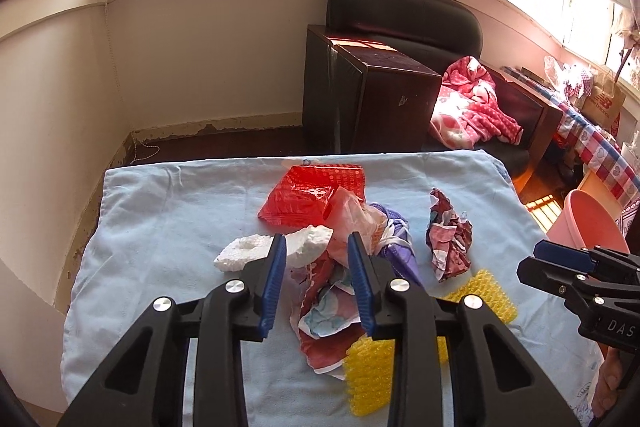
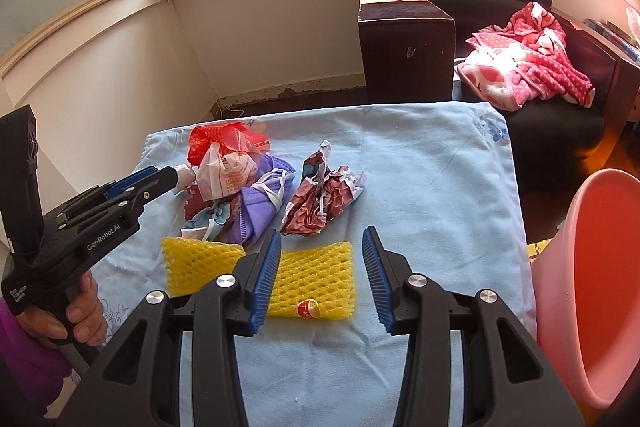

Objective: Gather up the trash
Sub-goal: 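Move both tools back to the table toward the white foam strip and red wrapper, then grasp the crumpled red wrapper with the right tool while the left tool grasps the white foam strip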

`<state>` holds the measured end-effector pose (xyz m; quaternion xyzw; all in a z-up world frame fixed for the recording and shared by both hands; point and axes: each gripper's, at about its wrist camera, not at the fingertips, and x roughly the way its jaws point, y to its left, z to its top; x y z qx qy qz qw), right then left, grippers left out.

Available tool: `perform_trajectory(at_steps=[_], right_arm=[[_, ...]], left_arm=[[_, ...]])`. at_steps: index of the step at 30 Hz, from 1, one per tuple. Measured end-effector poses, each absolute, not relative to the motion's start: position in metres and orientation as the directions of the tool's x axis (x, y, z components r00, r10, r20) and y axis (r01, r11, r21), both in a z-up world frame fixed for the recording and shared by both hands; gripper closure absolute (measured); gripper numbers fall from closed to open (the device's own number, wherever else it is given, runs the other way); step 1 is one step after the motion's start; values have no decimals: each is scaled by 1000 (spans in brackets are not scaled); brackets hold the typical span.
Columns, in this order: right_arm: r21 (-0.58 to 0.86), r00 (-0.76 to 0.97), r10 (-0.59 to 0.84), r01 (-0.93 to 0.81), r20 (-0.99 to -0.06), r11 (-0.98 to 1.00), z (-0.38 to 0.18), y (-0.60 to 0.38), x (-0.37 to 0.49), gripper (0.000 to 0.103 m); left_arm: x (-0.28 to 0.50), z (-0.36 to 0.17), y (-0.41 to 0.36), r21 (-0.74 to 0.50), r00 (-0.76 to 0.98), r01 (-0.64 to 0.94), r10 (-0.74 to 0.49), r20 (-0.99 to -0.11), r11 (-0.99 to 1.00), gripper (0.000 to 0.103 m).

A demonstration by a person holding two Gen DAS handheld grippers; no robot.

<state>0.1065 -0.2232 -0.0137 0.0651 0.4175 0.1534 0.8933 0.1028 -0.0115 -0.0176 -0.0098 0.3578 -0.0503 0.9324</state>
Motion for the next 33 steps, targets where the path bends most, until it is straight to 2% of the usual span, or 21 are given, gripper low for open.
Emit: perform_trajectory(at_steps=[3,7,21,27,29,30,33], right_arm=[[259,592,336,-214,-732,942,-17,-222,114,60],[277,576,348,-210,-739,937,-20,-219,122,60],[338,547,346,-119,-762,934,-43,-222,166,60],[306,523,313,-103,-792,946,-56,-217,181,60],[309,528,320,-111,-787,944,-58,-215,181,67],[305,529,319,-116,-786,945,-57,-213,180,75],[280,540,307,-135,-784,951,-55,-209,177,81]], left_arm=[[109,-22,-12,-38,742,95,-96,-663,995,72],[115,-27,-10,-26,741,110,-99,-665,994,88],[89,-12,32,-177,761,32,-139,-634,984,90],[82,-15,40,-204,750,-4,-132,-648,979,90],[79,-15,41,-208,749,-9,-131,-649,978,90],[78,-15,40,-209,749,-10,-131,-649,978,90],[76,-14,38,-212,749,-10,-134,-649,977,90]])
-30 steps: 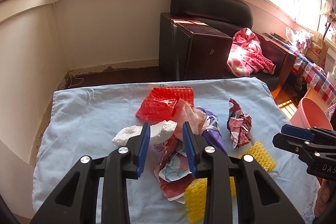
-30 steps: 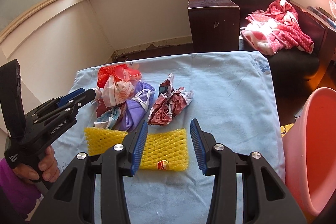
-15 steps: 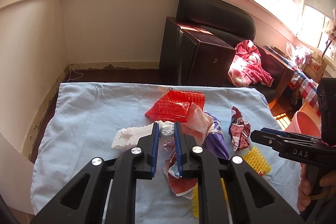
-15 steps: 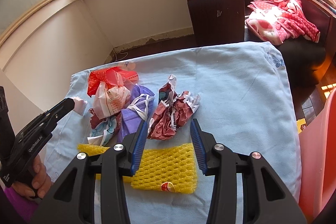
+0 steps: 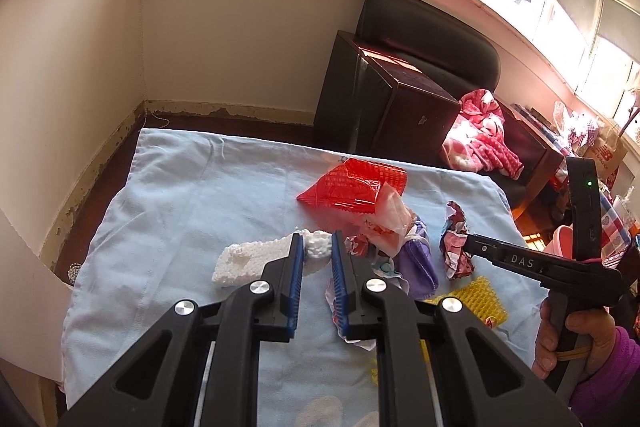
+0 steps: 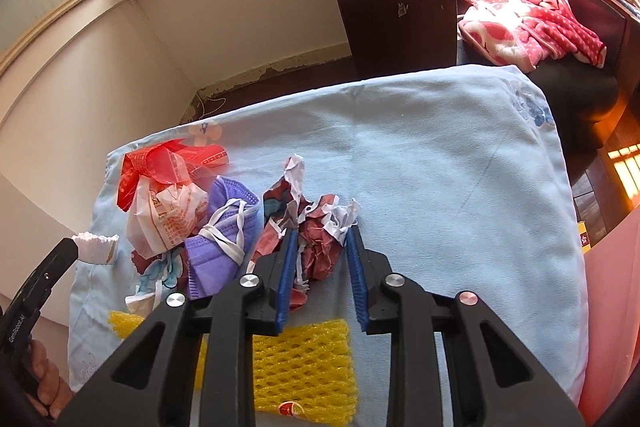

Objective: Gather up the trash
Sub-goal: 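Grasp the crumpled red wrapper with the right tool while the left tool grasps the white foam strip, then carry the wrapper and foam strip over the pink basin with both tools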

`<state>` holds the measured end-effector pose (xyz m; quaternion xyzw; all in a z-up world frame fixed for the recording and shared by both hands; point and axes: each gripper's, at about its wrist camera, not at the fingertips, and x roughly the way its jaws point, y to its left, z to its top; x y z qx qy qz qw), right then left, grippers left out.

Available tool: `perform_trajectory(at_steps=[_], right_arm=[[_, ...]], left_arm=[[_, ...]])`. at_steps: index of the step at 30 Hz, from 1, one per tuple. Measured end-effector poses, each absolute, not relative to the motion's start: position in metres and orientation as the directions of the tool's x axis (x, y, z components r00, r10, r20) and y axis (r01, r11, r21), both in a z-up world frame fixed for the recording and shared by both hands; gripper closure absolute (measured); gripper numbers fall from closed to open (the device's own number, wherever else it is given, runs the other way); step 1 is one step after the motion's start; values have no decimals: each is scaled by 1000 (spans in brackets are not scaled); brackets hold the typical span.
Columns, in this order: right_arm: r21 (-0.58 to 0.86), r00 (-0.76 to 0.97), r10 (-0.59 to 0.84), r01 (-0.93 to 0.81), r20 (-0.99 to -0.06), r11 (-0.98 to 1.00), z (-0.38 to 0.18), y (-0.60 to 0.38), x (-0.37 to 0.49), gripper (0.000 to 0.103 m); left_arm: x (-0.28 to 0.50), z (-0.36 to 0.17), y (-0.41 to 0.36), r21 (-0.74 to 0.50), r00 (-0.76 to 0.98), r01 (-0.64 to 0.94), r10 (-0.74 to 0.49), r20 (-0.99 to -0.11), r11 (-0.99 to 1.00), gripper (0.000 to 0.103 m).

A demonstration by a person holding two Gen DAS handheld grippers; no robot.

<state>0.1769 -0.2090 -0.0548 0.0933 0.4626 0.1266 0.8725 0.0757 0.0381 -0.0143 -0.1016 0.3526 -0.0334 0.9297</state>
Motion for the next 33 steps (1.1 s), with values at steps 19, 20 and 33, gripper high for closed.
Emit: perform_trajectory(at_steps=[19,20,33], right_arm=[[145,654,199,-136,-730,980,-17,-221,129,86],[144,658,196,-133,-727,981,-15,-224,126,86],[141,733,158,-86,-662,986,12,-262,86,86]], left_arm=[[57,5,17,-221,754,15,-156,-638,975,90],[56,6,15,-221,754,20,-160,-637,975,90],[54,20,-36,-243,753,105,-236,-614,964,90]])
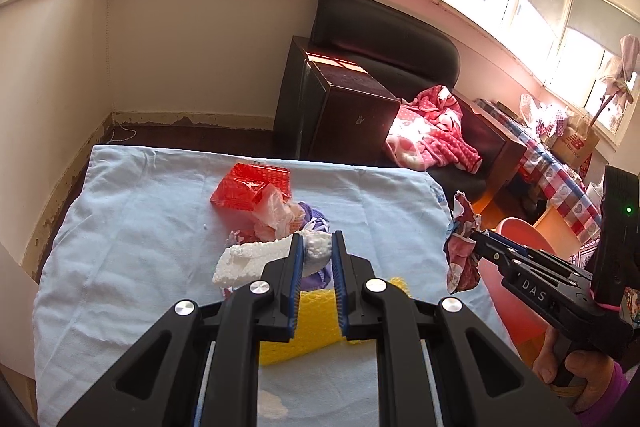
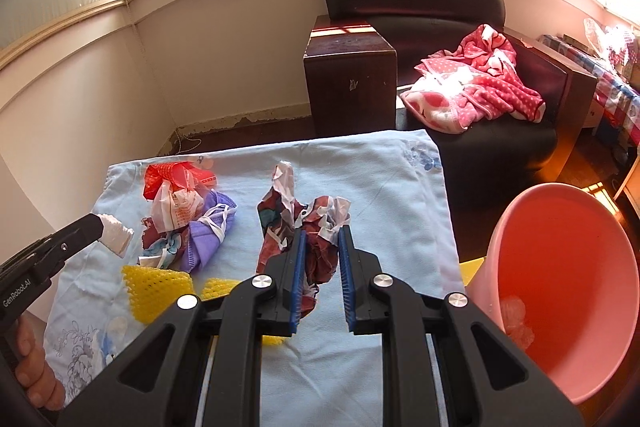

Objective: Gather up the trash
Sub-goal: 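Carry the wrapper and foam strip over the pink basin with both tools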

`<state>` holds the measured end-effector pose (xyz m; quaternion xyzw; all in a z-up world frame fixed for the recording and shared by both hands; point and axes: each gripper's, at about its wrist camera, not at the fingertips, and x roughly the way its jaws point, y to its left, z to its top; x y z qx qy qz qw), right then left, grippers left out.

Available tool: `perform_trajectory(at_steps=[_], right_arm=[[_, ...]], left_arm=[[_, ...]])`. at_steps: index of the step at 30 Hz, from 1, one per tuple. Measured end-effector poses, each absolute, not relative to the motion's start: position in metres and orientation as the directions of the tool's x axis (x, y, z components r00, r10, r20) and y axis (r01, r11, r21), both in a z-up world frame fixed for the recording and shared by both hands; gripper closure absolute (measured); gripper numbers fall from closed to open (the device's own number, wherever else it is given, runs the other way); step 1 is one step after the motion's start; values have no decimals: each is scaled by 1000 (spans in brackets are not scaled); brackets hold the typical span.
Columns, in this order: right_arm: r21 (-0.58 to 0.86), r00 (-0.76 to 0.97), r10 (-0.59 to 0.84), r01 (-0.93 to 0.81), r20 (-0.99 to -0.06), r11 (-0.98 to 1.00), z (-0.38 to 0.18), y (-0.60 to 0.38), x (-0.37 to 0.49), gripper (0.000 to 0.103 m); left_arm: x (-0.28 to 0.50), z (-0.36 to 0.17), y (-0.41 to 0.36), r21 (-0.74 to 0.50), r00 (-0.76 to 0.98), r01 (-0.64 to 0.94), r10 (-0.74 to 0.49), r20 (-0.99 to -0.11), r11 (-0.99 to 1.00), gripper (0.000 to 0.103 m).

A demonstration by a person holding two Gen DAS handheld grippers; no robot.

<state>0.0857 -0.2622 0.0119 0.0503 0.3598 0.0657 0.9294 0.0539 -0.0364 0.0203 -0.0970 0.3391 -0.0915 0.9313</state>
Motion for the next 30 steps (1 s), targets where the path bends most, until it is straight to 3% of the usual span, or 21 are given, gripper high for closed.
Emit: perform_trajectory(at_steps=[10,30], right_arm=[[132,788,102,-27,-607,991,26,-295,58,86],[136,796,-116,242,-594,961,21,-400,22,86]], left_arm=[[59,32,-87,-254,756,182,-300,-582,950,90],[68,44,-224,-282,685,451,-531,-499,847,90]])
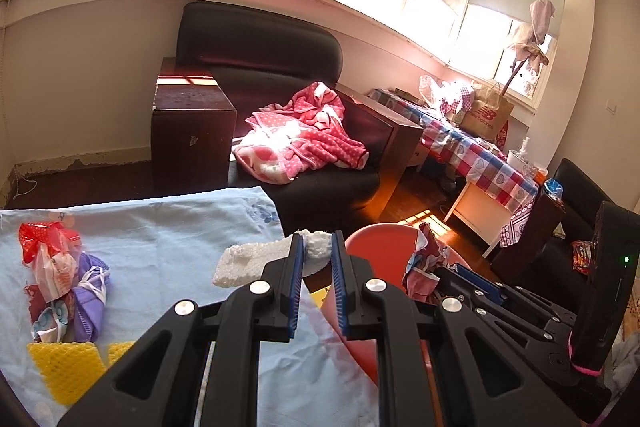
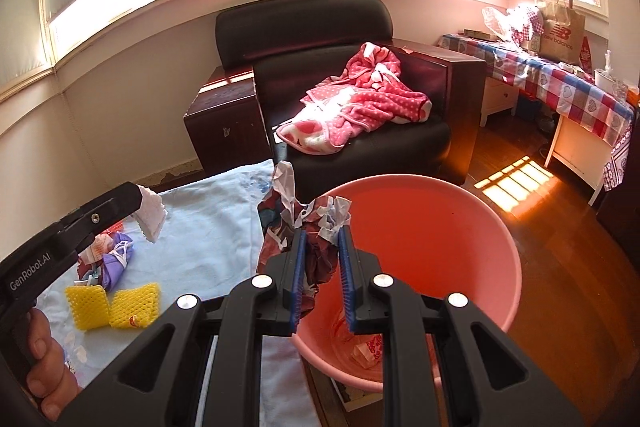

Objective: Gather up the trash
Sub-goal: 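Carry the wrapper and foam strip over the pink basin with both tools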

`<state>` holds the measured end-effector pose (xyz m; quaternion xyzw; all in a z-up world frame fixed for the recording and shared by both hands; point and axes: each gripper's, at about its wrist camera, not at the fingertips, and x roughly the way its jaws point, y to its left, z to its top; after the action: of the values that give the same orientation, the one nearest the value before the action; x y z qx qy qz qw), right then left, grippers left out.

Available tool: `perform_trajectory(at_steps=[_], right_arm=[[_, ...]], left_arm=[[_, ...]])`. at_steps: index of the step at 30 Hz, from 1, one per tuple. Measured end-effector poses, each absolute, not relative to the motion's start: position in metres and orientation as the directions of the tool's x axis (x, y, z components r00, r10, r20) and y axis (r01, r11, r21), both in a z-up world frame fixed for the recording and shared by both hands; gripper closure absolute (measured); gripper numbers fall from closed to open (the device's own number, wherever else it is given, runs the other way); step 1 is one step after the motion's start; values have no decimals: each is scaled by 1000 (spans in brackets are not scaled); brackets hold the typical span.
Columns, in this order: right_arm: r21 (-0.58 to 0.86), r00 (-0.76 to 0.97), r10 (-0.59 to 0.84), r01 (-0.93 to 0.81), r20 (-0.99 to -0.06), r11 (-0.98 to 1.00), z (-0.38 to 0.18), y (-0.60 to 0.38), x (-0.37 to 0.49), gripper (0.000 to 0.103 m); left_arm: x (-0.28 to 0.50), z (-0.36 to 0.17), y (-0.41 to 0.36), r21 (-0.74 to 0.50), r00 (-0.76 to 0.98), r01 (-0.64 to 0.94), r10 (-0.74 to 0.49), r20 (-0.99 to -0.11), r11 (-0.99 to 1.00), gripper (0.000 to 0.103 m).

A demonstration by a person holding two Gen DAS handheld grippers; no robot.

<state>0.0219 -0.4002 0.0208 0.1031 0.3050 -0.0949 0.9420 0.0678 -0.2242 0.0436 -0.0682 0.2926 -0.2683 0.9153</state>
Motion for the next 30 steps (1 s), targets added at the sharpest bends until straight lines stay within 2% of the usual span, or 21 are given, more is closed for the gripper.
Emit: perform_trajectory(at_steps=[13,17,24,30], right_arm=[[115,747,-225,374,-626,920,3,-448,6,86],[103,732,-237,386,-639,917,-3,-452,6,86],[99,705,-237,400,-669,911,-15,-458,8,86],[99,703,-250,415,-666,904,-14,-462,7,86]], left_arm=[[74,22,-289,-390,536,565,-683,-497,727,90],[79,9,-302,-414,499,569,-698,-514,711,90],[78,-6,-314,-374,477,594,-687,-549,712,89],[74,3,-314,-413,457,610,-726,-515,677,89]])
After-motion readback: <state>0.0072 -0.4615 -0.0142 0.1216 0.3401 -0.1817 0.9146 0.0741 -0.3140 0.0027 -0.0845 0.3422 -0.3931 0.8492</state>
